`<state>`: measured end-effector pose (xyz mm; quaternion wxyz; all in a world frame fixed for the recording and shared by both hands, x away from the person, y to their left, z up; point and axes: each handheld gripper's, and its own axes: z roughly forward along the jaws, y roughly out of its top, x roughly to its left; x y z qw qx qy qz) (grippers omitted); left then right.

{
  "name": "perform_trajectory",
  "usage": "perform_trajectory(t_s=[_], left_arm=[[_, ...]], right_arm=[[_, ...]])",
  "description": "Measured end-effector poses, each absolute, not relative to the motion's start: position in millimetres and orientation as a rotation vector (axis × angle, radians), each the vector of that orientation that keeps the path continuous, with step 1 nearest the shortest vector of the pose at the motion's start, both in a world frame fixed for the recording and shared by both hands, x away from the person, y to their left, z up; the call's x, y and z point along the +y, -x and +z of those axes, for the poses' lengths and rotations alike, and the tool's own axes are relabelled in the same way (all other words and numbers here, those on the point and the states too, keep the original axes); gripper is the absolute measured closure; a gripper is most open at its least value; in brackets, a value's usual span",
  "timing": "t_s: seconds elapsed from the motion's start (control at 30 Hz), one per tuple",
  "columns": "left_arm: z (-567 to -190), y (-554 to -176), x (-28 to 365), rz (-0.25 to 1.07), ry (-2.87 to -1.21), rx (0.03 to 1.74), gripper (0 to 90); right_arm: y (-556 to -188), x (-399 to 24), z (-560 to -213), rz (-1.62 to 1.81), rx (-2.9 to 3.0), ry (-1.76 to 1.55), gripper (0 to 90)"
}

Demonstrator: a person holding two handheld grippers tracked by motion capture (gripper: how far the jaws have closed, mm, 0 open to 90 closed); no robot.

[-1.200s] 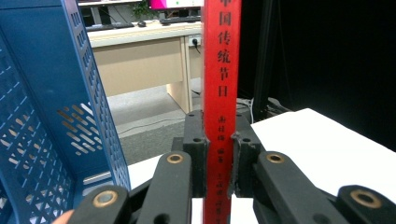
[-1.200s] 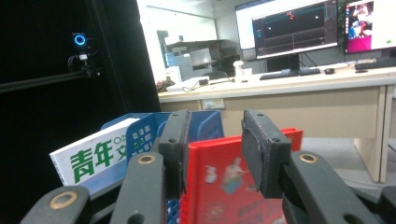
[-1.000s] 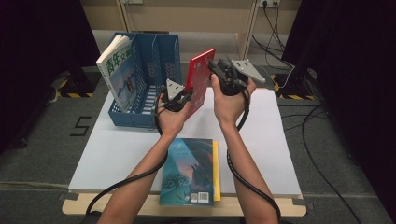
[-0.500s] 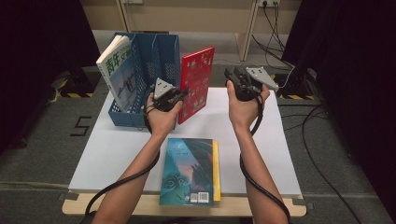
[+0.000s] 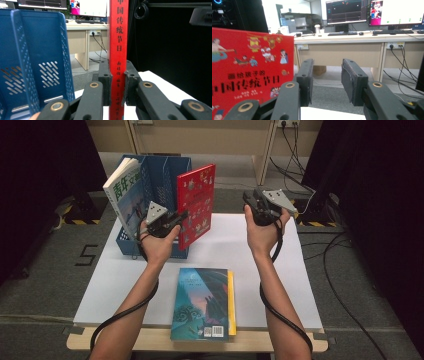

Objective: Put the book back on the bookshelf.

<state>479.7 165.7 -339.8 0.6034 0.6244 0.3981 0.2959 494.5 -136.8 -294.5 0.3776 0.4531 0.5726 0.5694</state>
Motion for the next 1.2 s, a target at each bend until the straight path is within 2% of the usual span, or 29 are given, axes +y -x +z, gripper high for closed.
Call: perform_trajectory(t_s=[0.6,1.2], left_arm=[[-322,-477,194,0.746,-1.384,0.943,79.7],[-315,-473,230,0.801,-1.340,0.985,79.7]], right_arm=[[-512,-144,-295,1.421,1.588,-1.104,60.4],[-501,-148,-305,1.359,1.625,-1.046,59.3]])
